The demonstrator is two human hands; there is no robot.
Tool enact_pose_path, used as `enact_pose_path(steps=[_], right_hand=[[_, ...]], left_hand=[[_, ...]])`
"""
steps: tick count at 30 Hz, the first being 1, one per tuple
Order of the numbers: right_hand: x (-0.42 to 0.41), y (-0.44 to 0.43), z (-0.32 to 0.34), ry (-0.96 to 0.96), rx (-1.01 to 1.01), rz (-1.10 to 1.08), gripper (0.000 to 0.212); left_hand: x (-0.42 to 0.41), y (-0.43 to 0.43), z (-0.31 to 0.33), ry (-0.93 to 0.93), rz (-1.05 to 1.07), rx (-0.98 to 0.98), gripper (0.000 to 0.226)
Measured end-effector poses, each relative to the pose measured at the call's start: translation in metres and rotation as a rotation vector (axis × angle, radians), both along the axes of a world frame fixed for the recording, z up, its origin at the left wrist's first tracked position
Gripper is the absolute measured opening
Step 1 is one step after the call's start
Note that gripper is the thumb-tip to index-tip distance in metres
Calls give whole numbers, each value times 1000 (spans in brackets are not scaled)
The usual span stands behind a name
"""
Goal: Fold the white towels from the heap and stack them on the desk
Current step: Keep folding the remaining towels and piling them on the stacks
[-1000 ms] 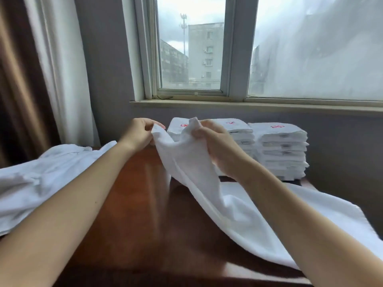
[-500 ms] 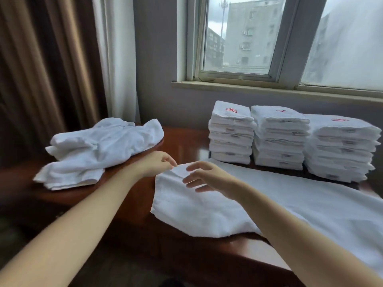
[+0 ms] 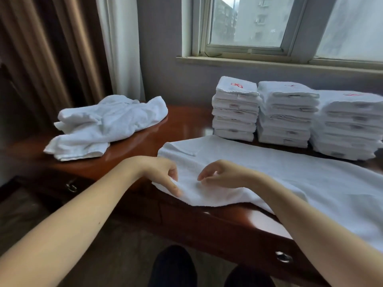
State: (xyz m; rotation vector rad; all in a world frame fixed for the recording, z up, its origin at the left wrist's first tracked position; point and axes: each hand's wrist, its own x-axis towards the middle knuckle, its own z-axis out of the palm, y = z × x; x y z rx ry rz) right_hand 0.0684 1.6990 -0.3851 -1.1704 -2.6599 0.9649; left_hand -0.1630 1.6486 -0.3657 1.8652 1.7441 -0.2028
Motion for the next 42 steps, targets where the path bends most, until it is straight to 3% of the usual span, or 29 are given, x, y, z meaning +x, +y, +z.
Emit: enact_pose_path(steps=[5,7,9,12,14,17,19,22,28,32,34,36,38,42], right_hand=[[6,-9,-1,-121,87,103,6],[10,-10,3,-120,53,136,22],[15,-8,13,-41,-19,149,38],[22,3,31,162,-28,21,41],[24,14,37,305,91,-130,41],[21,27,35,383,347,-288,31],[14,32,28,350,435,-308,31],[4,39,14,270,504,-311,28],[-4,52,-27,-2,431,-267,28],[-9,54,-33,35,430,-260,20],[-13,56,-32,52,440,-245,18],[-16,60,-30,67,448,-240,19],[-18,64,-29,75,452,-239,22],[-25,74,-28,46,441,-217,29]], left_hand=[[-3,-7,-1,47,7,15,45],[-4,-11,7,-27,10,64,40],[-6,-13,20,-222,82,164,28],[-10,-11,41,-456,225,336,10],[-16,-3,46,-509,343,415,27],[-24,7,46,-449,457,428,57],[-34,11,43,-480,524,321,63],[-50,15,38,-462,558,206,29],[-53,18,10,-91,531,279,23],[-39,14,6,210,472,175,59],[-34,17,5,316,432,235,64],[-27,22,4,275,408,372,57],[-18,29,0,113,361,482,45],[2,42,-21,-104,209,556,42]])
